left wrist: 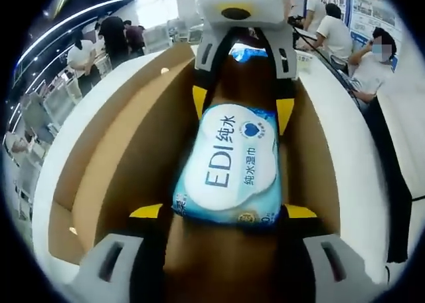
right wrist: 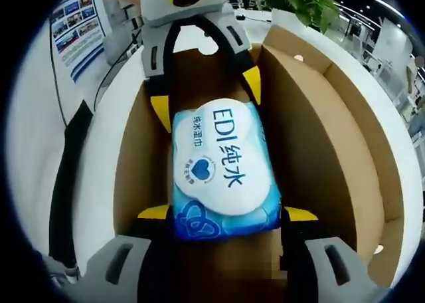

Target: Operate the shoe box by opening the lid, removing the specified soft item, and placing it in the target area until the item is outside and the box remains undamaged.

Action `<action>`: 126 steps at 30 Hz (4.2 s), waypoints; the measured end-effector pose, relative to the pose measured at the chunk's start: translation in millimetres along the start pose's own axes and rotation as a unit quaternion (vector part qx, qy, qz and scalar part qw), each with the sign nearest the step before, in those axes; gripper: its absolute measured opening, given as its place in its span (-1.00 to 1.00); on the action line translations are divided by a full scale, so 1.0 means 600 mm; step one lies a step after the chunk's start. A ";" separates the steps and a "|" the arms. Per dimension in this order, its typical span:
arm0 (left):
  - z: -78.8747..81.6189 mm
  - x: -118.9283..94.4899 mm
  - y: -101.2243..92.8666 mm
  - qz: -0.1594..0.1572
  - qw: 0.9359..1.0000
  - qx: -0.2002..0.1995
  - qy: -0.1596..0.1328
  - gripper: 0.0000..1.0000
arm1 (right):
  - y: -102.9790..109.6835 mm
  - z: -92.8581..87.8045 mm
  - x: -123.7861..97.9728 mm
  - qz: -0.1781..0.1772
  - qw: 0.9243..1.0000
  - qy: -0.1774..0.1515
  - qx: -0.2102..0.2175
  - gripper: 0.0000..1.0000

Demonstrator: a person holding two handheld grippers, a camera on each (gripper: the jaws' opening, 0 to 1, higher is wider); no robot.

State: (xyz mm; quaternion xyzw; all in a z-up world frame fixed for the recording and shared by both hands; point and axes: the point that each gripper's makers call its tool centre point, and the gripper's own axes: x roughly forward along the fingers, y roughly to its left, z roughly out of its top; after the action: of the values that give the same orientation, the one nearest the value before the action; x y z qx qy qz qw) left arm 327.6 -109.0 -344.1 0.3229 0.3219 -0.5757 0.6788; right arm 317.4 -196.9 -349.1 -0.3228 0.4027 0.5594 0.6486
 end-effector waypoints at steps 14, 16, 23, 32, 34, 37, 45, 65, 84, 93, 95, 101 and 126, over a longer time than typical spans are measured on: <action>-0.004 0.021 -0.006 -0.013 1.000 0.010 0.012 0.43 | 0.001 -0.013 0.039 -0.036 0.999 0.031 -0.023 0.48; -0.004 0.024 -0.008 -0.016 1.000 0.019 0.014 0.45 | -0.003 -0.012 0.039 -0.034 0.999 0.027 -0.016 0.50; -0.007 0.029 -0.008 -0.030 0.999 0.007 0.016 0.47 | -0.001 -0.012 0.043 -0.015 0.999 0.030 -0.010 0.57; -0.015 0.040 -0.011 -0.034 0.999 0.013 0.018 0.49 | 0.001 -0.014 0.042 -0.016 1.000 0.007 -0.011 0.59; -0.015 0.039 -0.011 -0.038 0.999 0.014 0.002 0.49 | 0.001 -0.013 0.043 -0.016 1.000 0.003 -0.011 0.59; -0.012 0.042 -0.011 -0.044 0.999 0.015 0.006 0.49 | 0.001 -0.013 0.043 -0.015 1.000 -0.005 -0.010 0.60; -0.014 0.044 -0.011 -0.048 0.999 0.011 0.014 0.49 | 0.002 -0.013 0.044 -0.015 1.000 0.023 -0.007 0.59; 0.001 0.023 -0.017 -0.031 0.999 0.003 0.016 0.38 | 0.009 -0.002 0.016 -0.030 0.999 0.024 -0.036 0.30; 0.067 -0.052 -0.004 0.001 1.000 -0.011 0.000 0.32 | 0.003 0.035 -0.076 -0.031 0.998 0.021 -0.042 0.28; 0.084 -0.076 -0.012 0.005 1.000 -0.012 0.003 0.29 | 0.015 0.046 -0.100 -0.038 0.998 0.012 -0.042 0.25; 0.086 -0.078 -0.014 0.006 1.000 -0.010 0.008 0.28 | 0.020 0.047 -0.104 -0.040 0.998 0.015 -0.042 0.24; 0.091 -0.086 -0.026 0.010 1.000 -0.010 0.012 0.27 | 0.031 0.047 -0.115 -0.044 0.998 0.018 -0.047 0.23; 0.143 -0.101 -0.080 0.012 1.000 0.007 -0.013 0.25 | 0.082 0.022 -0.166 -0.061 0.997 0.011 -0.039 0.22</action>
State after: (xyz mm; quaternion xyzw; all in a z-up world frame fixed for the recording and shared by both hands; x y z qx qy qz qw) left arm 277.7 -149.6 -248.4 0.3242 0.3050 -0.5739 0.6874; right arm 265.9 -223.4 -253.2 -0.3778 0.3670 0.5307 0.6640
